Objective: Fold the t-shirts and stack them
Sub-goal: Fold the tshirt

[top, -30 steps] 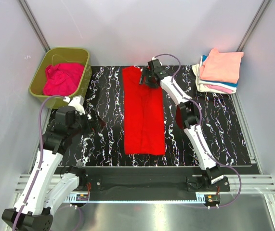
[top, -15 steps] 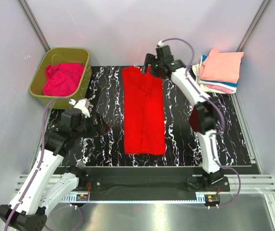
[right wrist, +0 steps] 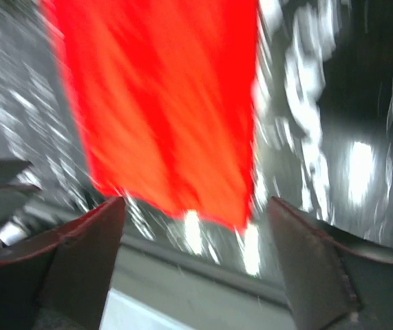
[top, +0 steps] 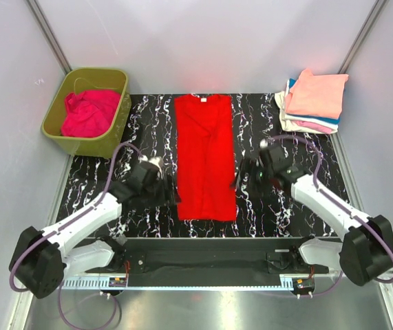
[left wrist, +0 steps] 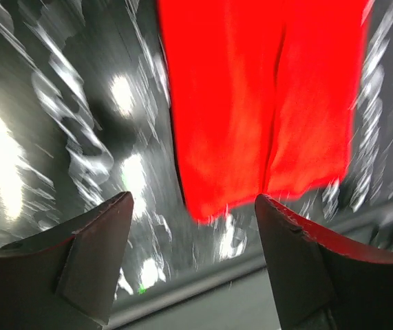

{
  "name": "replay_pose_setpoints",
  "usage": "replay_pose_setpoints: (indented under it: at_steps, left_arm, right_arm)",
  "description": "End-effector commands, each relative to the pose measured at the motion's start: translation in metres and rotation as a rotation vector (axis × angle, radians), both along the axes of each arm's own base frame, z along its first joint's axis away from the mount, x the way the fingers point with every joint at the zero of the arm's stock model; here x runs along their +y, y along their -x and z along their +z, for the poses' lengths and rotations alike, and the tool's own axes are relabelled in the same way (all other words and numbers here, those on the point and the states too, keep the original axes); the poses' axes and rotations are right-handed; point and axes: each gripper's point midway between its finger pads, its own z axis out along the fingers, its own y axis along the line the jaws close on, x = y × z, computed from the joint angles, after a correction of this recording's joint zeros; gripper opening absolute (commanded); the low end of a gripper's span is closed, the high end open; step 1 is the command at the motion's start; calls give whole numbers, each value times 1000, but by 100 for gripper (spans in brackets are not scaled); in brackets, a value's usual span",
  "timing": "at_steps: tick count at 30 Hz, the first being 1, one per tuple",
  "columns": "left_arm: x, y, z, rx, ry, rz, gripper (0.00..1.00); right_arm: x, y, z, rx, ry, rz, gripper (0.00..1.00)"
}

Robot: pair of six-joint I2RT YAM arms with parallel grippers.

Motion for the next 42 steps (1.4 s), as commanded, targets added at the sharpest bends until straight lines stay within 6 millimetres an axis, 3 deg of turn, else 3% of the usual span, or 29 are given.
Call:
replay_pose_setpoints:
  at_steps: [1, 4, 6, 14, 24, 29, 30, 31, 32, 36, 41, 42]
  left_arm:
    - [-21, 11, -3, 1, 51, 10, 76]
    - [-23, 19, -17, 38, 66, 35, 75]
    - [-20, 26, -27, 70, 69, 56, 75]
    - [-16, 44, -61, 141, 80, 80, 74]
    - [-16, 49, -74, 178, 97, 98, 74]
    - [-19, 52, -75, 184, 114, 94, 73]
    - [-20, 54, -76, 189, 112, 89, 73]
    - [-20, 56, -78, 195, 105, 89, 73]
    - [-19, 57, -81, 204, 98, 93, 70]
    - [-17, 65, -92, 243, 70, 102, 63]
    - [-20, 63, -93, 236, 67, 94, 56]
    - [-20, 62, -94, 236, 63, 98, 49]
  right_arm:
    - [5, 61, -26, 178, -47, 5, 88]
    - [8, 92, -53, 275, -19, 11, 81]
    - [9, 102, -69, 311, -14, 11, 78]
    - [15, 101, -100, 394, 39, 7, 66]
    - [18, 79, -108, 393, 100, -22, 59]
    - [19, 76, -110, 404, 120, -16, 43]
    - [19, 77, -111, 404, 121, -14, 38]
    - [19, 77, -110, 401, 120, -13, 24]
    - [19, 76, -110, 396, 119, -15, 20]
    - [18, 76, -111, 398, 119, -17, 8]
    - [19, 77, -110, 394, 117, -10, 2]
    - [18, 77, -112, 395, 119, -9, 1]
